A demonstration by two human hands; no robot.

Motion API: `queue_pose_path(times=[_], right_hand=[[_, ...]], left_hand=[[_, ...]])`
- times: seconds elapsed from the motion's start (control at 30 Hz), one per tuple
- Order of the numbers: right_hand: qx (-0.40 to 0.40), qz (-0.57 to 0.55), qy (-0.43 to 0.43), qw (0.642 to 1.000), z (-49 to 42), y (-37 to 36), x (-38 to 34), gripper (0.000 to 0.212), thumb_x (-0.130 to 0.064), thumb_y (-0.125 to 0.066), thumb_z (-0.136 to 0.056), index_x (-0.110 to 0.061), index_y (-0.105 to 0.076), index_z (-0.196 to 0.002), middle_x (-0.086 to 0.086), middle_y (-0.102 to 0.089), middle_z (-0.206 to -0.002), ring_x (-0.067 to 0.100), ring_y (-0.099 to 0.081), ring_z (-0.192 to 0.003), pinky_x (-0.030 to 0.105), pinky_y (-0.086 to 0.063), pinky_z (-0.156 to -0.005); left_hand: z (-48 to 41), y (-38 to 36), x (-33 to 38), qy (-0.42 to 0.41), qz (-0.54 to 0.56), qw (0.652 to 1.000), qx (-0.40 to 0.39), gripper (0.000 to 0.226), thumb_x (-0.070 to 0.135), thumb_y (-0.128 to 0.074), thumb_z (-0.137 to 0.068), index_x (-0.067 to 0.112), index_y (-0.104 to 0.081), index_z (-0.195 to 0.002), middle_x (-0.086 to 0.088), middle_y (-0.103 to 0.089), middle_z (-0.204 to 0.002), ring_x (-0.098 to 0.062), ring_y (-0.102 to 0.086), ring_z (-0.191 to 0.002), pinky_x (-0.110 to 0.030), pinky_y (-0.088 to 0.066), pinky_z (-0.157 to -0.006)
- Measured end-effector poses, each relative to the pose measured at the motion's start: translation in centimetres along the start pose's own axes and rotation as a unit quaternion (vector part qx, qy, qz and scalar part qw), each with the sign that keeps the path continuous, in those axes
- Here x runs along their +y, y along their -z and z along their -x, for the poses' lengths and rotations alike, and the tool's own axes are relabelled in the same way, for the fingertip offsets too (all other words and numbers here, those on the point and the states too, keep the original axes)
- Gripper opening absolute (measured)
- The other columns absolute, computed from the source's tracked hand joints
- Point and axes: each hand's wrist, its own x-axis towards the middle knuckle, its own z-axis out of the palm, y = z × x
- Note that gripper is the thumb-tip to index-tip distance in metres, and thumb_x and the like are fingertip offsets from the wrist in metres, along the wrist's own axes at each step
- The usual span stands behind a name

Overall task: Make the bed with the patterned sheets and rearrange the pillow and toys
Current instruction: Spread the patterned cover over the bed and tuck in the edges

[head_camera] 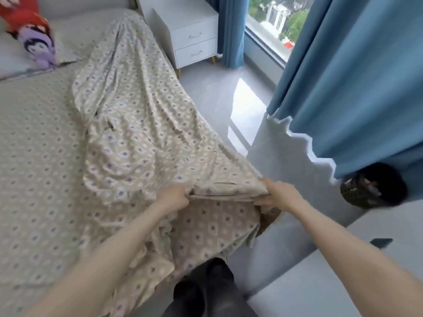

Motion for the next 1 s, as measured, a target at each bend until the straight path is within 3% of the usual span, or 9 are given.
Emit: queue_pose_path(times=[0.1,0.2,0.33,0.43,0.6,0.7,0.77,0.9,1.0], right_hand=[[-0.052,0.158,-0.022,0.986,1.1,-0.7,-0.2,0.032,-0.025,-0.06,-0.088,-0.016,-0.056,-0.118,0.004,-0.064,-0.114,0.027,-0.063,-0.103,0.033,-0.05,-0.082],[-0.015,0.13,-0.102,0.986,1.7,-0.9,-0.4,0.041,0.0,-0.043,-0.09,-0.015,-0.053,-0.126,0.007,-0.06,-0.12,0.028,-0.06,-0.111,0.035,-0.047,-0.086],[-0.003,0.108,-0.15,0.983,2.4,-1.3,-0.3,0.041,-0.001,-0.035,-0.096,-0.014,-0.054,-0.129,0.008,-0.058,-0.127,0.026,-0.057,-0.117,0.033,-0.046,-0.091],[-0.024,0.105,-0.174,0.979,2.7,-3.0,-0.1,0.041,-0.005,-0.031,-0.099,-0.016,-0.05,-0.133,0.009,-0.054,-0.134,0.027,-0.052,-0.123,0.033,-0.043,-0.094],[-0.071,0.112,-0.169,0.977,3.1,-6.5,-0.2,0.038,-0.006,-0.035,-0.098,-0.013,-0.052,-0.132,0.005,-0.055,-0.135,0.022,-0.054,-0.123,0.028,-0.043,-0.093],[-0.069,0.13,-0.165,0.975,2.8,-7.9,0.4,0.036,-0.005,-0.041,-0.096,-0.016,-0.055,-0.127,0.0,-0.057,-0.13,0.02,-0.058,-0.118,0.026,-0.045,-0.088],[-0.065,0.122,-0.186,0.973,2.6,-8.3,1.2,0.035,-0.004,-0.039,-0.095,-0.015,-0.056,-0.125,0.001,-0.06,-0.126,0.02,-0.061,-0.113,0.027,-0.047,-0.083],[-0.047,0.135,-0.141,0.98,2.3,-9.7,3.2,0.042,-0.009,-0.054,-0.087,-0.013,-0.046,-0.128,-0.001,-0.066,-0.111,0.022,-0.067,-0.1,0.028,-0.047,-0.071],[-0.034,0.136,-0.118,0.983,2.4,-11.1,4.1,0.053,-0.018,-0.067,-0.08,-0.018,-0.045,-0.128,-0.001,-0.068,-0.106,0.022,-0.067,-0.097,0.027,-0.044,-0.066]], left_hand=[[0.3,-0.9,0.8,-0.015,-0.037,0.999,-0.009,0.016,0.005,-0.049,-0.079,0.012,-0.044,-0.066,-0.006,-0.05,-0.076,-0.019,-0.049,-0.071,-0.026,-0.037,-0.055],[0.7,-1.6,1.7,-0.05,-0.094,0.993,-0.054,0.013,0.007,-0.049,-0.079,0.013,-0.046,-0.069,-0.003,-0.05,-0.073,-0.018,-0.048,-0.071,-0.024,-0.034,-0.05],[1.0,-2.5,1.9,-0.062,-0.119,0.982,-0.133,0.011,0.012,-0.054,-0.077,0.019,-0.05,-0.085,0.0,-0.053,-0.082,-0.016,-0.052,-0.073,-0.026,-0.042,-0.057],[1.2,-3.2,2.0,-0.083,-0.14,0.969,-0.183,0.03,0.017,-0.054,-0.075,0.022,-0.055,-0.104,0.003,-0.054,-0.087,-0.015,-0.052,-0.078,-0.024,-0.038,-0.054],[1.6,-5.0,1.7,-0.062,-0.121,0.962,-0.237,0.019,0.02,-0.057,-0.073,0.032,-0.048,-0.085,0.006,-0.05,-0.085,-0.01,-0.048,-0.073,-0.026,-0.037,-0.057],[1.5,-6.8,1.6,-0.046,-0.114,0.964,-0.236,0.048,0.024,-0.059,-0.071,0.029,-0.048,-0.117,0.002,-0.054,-0.101,-0.019,-0.052,-0.088,-0.032,-0.047,-0.072],[1.1,-7.9,2.0,-0.06,-0.109,0.965,-0.23,0.057,0.022,-0.057,-0.072,0.027,-0.045,-0.127,-0.001,-0.057,-0.109,-0.021,-0.054,-0.092,-0.029,-0.044,-0.067],[0.4,-9.1,2.6,-0.076,-0.102,0.963,-0.239,0.03,0.021,-0.056,-0.075,0.023,-0.049,-0.103,-0.005,-0.058,-0.113,-0.021,-0.055,-0.095,-0.027,-0.039,-0.067],[-0.2,-9.6,2.7,-0.059,-0.098,0.961,-0.254,0.03,0.022,-0.058,-0.074,0.023,-0.048,-0.102,-0.001,-0.058,-0.105,-0.018,-0.054,-0.087,-0.026,-0.04,-0.063]])
